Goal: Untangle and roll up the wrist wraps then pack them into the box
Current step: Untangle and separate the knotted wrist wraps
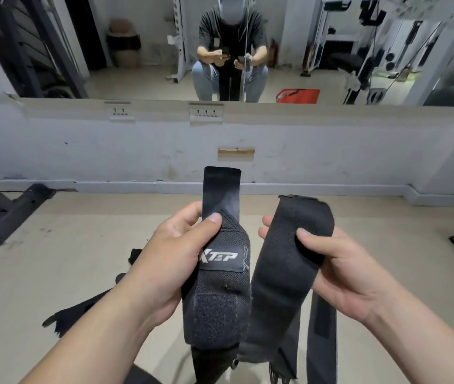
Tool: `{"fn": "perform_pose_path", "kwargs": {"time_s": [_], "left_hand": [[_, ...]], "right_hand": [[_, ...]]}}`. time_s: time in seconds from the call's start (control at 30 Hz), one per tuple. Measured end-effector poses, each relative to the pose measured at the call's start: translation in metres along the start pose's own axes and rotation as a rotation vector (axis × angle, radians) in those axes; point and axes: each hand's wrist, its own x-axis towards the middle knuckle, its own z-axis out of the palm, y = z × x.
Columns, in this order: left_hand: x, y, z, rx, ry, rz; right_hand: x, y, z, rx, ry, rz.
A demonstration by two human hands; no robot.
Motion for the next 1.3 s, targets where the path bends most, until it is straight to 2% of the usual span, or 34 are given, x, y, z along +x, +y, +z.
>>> {"fn": "perform_pose_path", "kwargs": {"time_s": [0.1,0.2,0.37,0.47,0.53,0.73,0.8,0.97,1.13,1.3], "left_hand": [[-0.004,0.002,0.005,-0.001,-0.015,0.011],[-0.007,-0.001,0.007,0.027,-0.003,0.015],[-0.012,-0.004,0.014,0.048,-0.004,0.033],[-0.015,-0.002,0.022,0.02,-0.025,0.018],[-0.012,-0.004,0.021,0.038,0.028,0.037],[-0.004,-0.001,0.015,-0.125,0.236,-0.119],[0.001,-0.005,0.011,-0.097,0.245,-0.143],[-0.001,-0.011,0.012,-0.064,0.151,-0.145],[-0.007,-0.007,0.017,-0.02,0.126,-0.123],[-0.013,-0.009,0.023,0.004,0.011,-0.108]], "right_hand": [[-0.003,0.002,0.002,-0.003,-0.005,0.01],[-0.007,0.006,0.006,-0.136,0.02,0.04],[-0.006,0.015,0.009,-0.277,0.132,-0.077],[-0.004,0.015,0.009,-0.228,0.06,-0.054],[-0.004,0.014,0.01,-0.173,0.006,-0.014],[-0.002,0.016,0.017,0.025,0.014,0.193],[-0.003,0.018,0.021,0.11,0.05,0.164],[0.002,0.02,0.019,-0.044,0.125,0.044],[0.005,0.019,0.014,-0.22,0.128,0.063],[0.0,0.028,0.017,-0.497,0.185,0.015]]}}
